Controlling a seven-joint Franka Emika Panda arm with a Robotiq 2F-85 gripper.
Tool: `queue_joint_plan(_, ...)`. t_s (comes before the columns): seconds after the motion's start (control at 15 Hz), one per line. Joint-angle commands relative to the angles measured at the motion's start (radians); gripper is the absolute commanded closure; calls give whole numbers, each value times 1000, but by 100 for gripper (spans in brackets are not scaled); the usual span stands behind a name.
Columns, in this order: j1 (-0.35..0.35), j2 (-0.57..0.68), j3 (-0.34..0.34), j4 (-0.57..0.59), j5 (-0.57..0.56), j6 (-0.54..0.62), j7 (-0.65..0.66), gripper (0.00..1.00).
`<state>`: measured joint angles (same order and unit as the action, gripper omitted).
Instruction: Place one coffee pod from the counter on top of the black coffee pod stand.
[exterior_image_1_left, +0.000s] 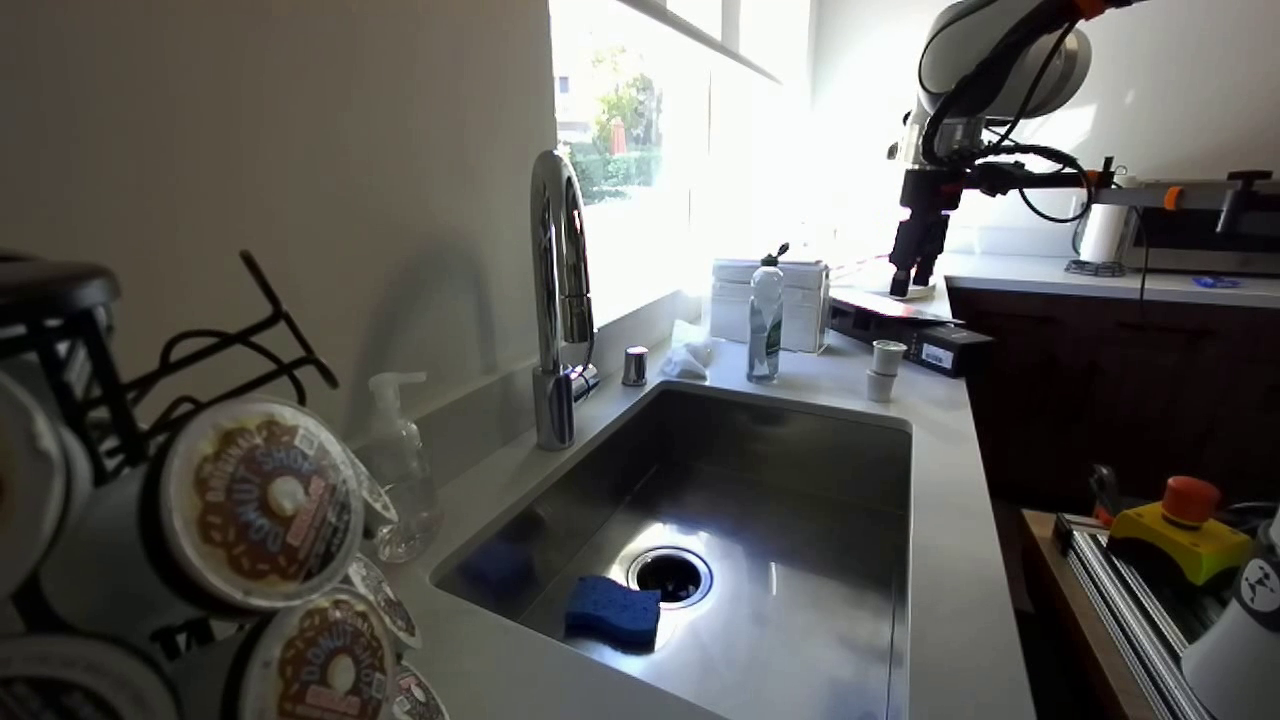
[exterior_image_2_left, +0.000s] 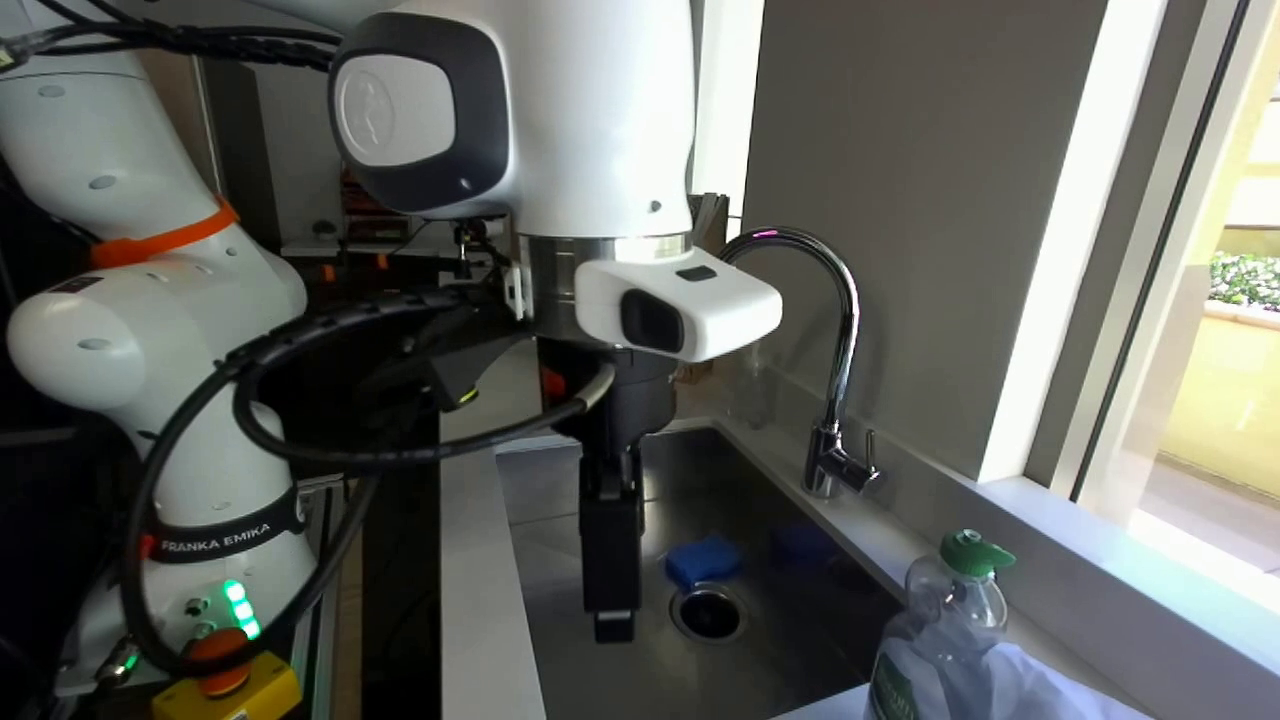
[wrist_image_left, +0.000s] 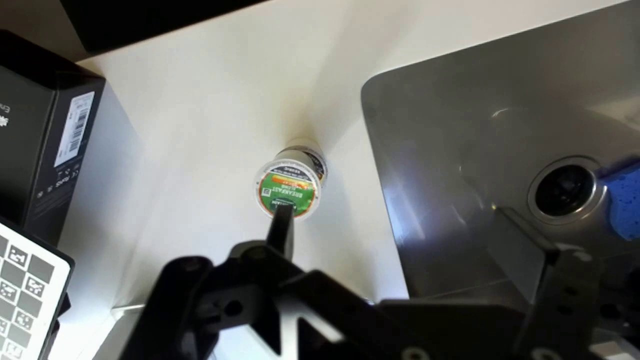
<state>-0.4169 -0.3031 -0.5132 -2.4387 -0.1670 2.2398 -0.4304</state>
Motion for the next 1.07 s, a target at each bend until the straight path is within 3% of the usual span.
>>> queue_joint_plan(0.0, 14, 69, -42, 20, 51, 64, -106, 0)
queue_joint_plan(0.4, 9, 157, -65, 47, 106, 103, -165, 0)
queue_joint_plan(0.47, -3, 110, -50, 25, 74, 79, -144, 0)
queue_joint_plan(1.0, -1, 164, -61, 47, 109, 102, -187, 0)
